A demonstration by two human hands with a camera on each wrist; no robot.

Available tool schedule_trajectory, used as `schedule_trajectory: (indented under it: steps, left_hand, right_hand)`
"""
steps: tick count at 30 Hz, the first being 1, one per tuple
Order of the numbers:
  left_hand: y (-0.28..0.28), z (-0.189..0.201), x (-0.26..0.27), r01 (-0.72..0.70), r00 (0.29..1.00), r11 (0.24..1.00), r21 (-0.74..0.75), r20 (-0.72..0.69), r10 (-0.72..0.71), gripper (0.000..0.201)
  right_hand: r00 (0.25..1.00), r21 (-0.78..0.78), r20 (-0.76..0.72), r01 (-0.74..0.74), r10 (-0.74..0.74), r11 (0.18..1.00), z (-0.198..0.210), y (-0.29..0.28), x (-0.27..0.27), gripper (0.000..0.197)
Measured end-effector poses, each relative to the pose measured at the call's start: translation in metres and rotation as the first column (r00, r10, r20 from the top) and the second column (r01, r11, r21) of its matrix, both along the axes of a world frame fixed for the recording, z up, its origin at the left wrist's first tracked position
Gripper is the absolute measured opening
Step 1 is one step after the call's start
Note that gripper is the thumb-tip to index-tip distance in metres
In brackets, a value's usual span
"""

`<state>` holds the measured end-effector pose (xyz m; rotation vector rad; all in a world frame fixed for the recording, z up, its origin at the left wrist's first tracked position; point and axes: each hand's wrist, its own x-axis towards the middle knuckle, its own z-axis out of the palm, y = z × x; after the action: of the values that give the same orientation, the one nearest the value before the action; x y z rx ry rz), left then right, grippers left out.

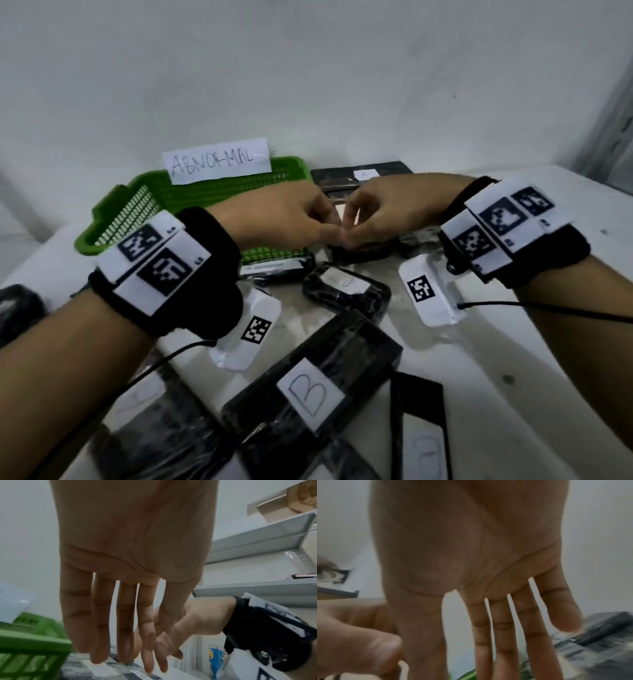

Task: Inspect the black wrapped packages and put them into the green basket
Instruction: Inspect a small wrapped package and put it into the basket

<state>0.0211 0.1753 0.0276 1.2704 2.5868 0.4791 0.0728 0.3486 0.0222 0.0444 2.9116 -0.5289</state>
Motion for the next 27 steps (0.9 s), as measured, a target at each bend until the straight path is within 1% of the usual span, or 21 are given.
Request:
schedule_trajectory:
  steps: [2,5,7,8,9,11,14,17,20,22,23,25,27]
  left_hand:
    - [-0.025,0.001,0.002,0.001,1.000,0.998,-0.060,-0.016,-0.002,0.024]
    - [-0.062,-0.002,0.006,-0.030,0.998,0.983,-0.179,0.041,0.038,0.025]
    - [-0.084,-0.005,0.009,-0.023,0.996,0.958,-0.287,0.075,0.046,0.027]
    - [-0.094,-0.007,0.011,-0.019,0.994,0.943,-0.332,0.095,0.053,0.028]
    - [-0.104,-0.010,0.013,-0.023,0.992,0.933,-0.360,0.110,0.067,0.030]
    - [-0.126,-0.013,0.014,-0.076,0.986,0.938,-0.337,0.114,0.121,0.033]
    - [-0.160,-0.015,0.014,-0.208,0.967,0.949,-0.238,0.096,0.236,0.031]
    - [-0.196,-0.019,0.009,-0.340,0.928,0.924,-0.176,0.096,0.360,0.027]
    - [-0.225,-0.025,0.006,-0.453,0.883,0.882,-0.127,0.071,0.464,0.029]
    - [-0.242,-0.030,0.005,-0.498,0.861,0.856,-0.139,0.040,0.507,0.028]
    - [-0.248,-0.033,0.005,-0.509,0.855,0.844,-0.170,0.015,0.519,0.026]
    - [-0.261,-0.040,0.005,-0.525,0.844,0.822,-0.221,-0.008,0.537,0.026]
    - [-0.269,-0.048,0.006,-0.541,0.812,0.794,-0.276,0.076,0.579,0.028]
  right_hand:
    - [0.984,0.038,0.098,-0.154,0.149,0.987,0.003,-0.030,0.006,0.033]
    - [0.904,0.087,0.316,-0.329,0.287,0.940,0.002,-0.068,0.012,0.048]
    - [0.835,0.148,0.454,-0.416,0.312,0.897,-0.004,-0.090,0.012,0.068]
    - [0.809,0.177,0.501,-0.443,0.307,0.879,-0.008,-0.099,0.012,0.075]
    - [0.793,0.198,0.529,-0.461,0.302,0.865,-0.011,-0.107,0.012,0.078]
    - [0.791,0.196,0.516,-0.482,0.328,0.854,-0.015,-0.120,0.007,0.075]
    - [0.824,0.138,0.400,-0.488,0.403,0.862,-0.012,-0.138,-0.006,0.072]
    - [0.825,0.154,0.336,-0.523,0.454,0.838,-0.010,-0.168,-0.024,0.069]
    - [0.804,0.216,0.351,-0.568,0.479,0.794,-0.014,-0.203,-0.041,0.069]
    - [0.805,0.243,0.352,-0.571,0.477,0.784,-0.020,-0.225,-0.052,0.068]
    - [0.814,0.253,0.338,-0.562,0.473,0.787,-0.023,-0.234,-0.057,0.066]
    - [0.823,0.232,0.313,-0.550,0.474,0.803,-0.028,-0.249,-0.063,0.063]
    - [0.815,0.155,0.344,-0.540,0.467,0.827,-0.031,-0.258,-0.065,0.056]
